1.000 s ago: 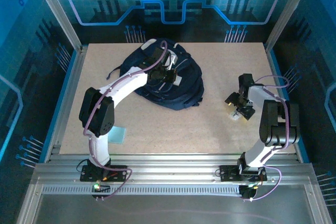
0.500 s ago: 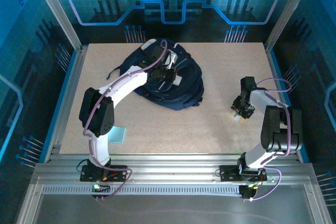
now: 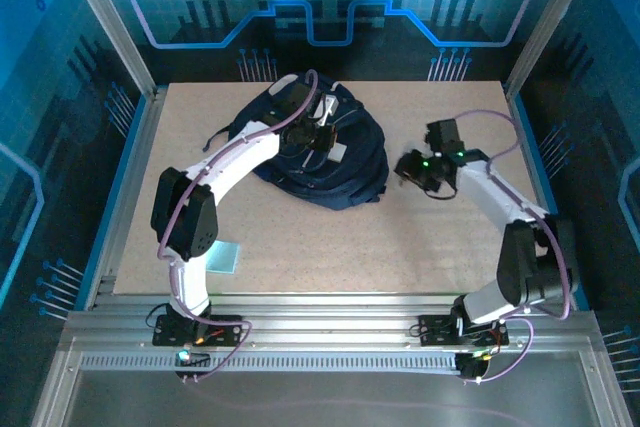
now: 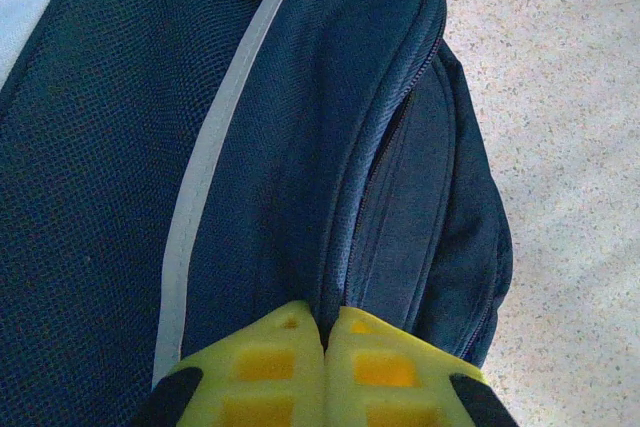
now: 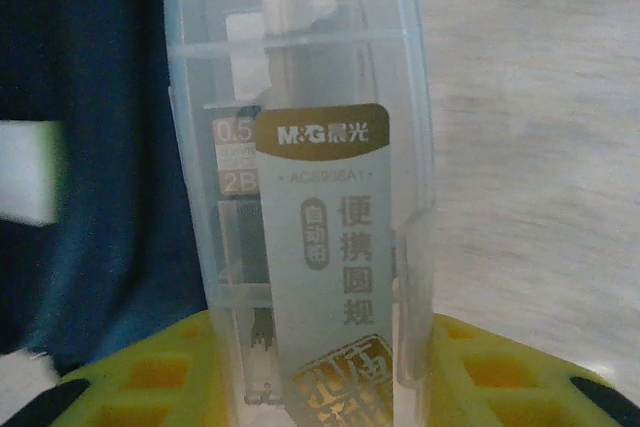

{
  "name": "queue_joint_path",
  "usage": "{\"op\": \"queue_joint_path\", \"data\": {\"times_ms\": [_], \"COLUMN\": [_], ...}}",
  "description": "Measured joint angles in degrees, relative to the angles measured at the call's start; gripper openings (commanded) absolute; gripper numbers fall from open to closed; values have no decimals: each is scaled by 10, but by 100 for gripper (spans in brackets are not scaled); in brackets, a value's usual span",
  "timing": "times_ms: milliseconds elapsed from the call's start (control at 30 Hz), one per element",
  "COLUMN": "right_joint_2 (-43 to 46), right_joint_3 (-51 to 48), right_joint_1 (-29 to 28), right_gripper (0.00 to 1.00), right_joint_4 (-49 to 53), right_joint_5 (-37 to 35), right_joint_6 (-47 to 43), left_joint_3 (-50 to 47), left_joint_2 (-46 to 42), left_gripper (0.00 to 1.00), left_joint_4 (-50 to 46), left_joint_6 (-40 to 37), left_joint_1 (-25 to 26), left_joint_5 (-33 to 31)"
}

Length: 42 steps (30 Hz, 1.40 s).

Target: Pack the student bag

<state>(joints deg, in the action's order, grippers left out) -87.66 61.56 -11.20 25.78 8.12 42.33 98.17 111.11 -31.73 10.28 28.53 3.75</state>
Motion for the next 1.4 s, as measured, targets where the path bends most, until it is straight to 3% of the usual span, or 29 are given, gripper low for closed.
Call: {"op": "queue_joint_path", "data": {"times_ms": [267,400,600,633,800,867,1033,1133,1167,1233,1367,1400], "right_joint_2": [-178,-234,-246,-246,-249,-258,-299,-305,-304,-296,-245,-227], "right_joint_3": [140,166,163,161,148,146,172,181,181,173,133,123], "right_joint_1": [-79,-85,-92,-91,-93,-95,-102,-102,-102,-102,-102,-102], "right_gripper": [42,66,72,70,25,14,16,22,25,31,41,45], "right_joint_4": [-120,-164,-221,-228,-278,-300,-321,-329,-330,-327,-275,-253], "right_joint_5": [92,111,132,133,135,137,139,138,138,137,132,129], "right_joint_6": [53,87,115,117,133,139,143,142,141,132,96,82], "left_joint_3": [0,0,4,5,7,7,7,7,7,7,-8,-21], "left_joint_2": [3,3,3,3,3,3,3,3,3,3,-17,-31], "left_gripper": [0,0,0,0,0,0,0,2,15,52,82,95], "left_joint_4": [-2,-2,-1,-1,-1,-1,-2,-2,-2,-2,1,2], "left_joint_6": [3,6,17,18,21,24,33,34,35,41,61,66], "left_joint_1": [-1,-1,-2,-3,-3,-3,-4,-4,-4,-5,-9,-11], "left_joint_5": [0,0,0,0,4,6,6,7,6,6,5,5]}}
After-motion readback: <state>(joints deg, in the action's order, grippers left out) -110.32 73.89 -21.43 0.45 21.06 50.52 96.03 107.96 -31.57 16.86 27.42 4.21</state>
